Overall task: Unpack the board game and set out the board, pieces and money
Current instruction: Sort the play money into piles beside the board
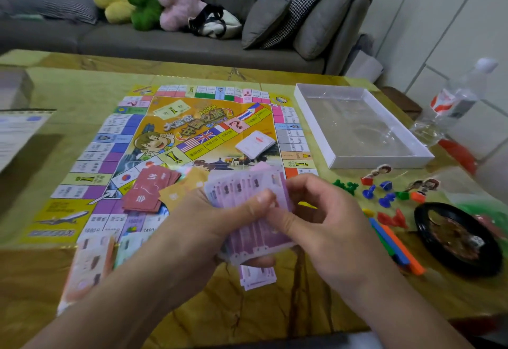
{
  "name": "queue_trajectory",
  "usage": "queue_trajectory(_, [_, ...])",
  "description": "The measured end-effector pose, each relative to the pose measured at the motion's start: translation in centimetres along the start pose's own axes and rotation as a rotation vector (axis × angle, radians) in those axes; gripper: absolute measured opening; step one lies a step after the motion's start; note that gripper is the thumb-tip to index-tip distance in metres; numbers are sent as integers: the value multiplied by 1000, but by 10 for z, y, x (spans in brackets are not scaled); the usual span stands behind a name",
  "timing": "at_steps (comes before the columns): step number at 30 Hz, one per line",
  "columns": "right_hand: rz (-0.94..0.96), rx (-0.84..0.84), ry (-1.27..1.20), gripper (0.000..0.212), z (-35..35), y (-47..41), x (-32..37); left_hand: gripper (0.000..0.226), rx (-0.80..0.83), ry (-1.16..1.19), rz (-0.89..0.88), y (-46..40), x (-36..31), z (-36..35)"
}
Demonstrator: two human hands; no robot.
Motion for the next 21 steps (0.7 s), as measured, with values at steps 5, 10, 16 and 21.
queue_trajectory(5, [-36, -37, 6, 11, 3, -10, -4, 23, 59, 66, 22, 5, -7, 4])
queue_trajectory(10, [-65, -61, -23, 10, 3, -12, -3, 27, 64, 85, -10, 9, -15, 12])
queue_trajectory(16, [-84, -27, -58, 15, -7, -11, -4, 21, -55, -17, -50, 7, -14, 20])
queue_trajectory(21, [-82, -91, -21, 17, 4, -12, -6, 20, -16, 58, -16, 8, -13, 19])
Point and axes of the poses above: each hand's wrist, its own y-axis away from the middle knuckle, its own z-axis out of the back of the hand, x = y × z, the point moved 9 cm from there along -y, towards the middle knuckle, and after that the axes turned 14 degrees about z, right-handed, at the moved point
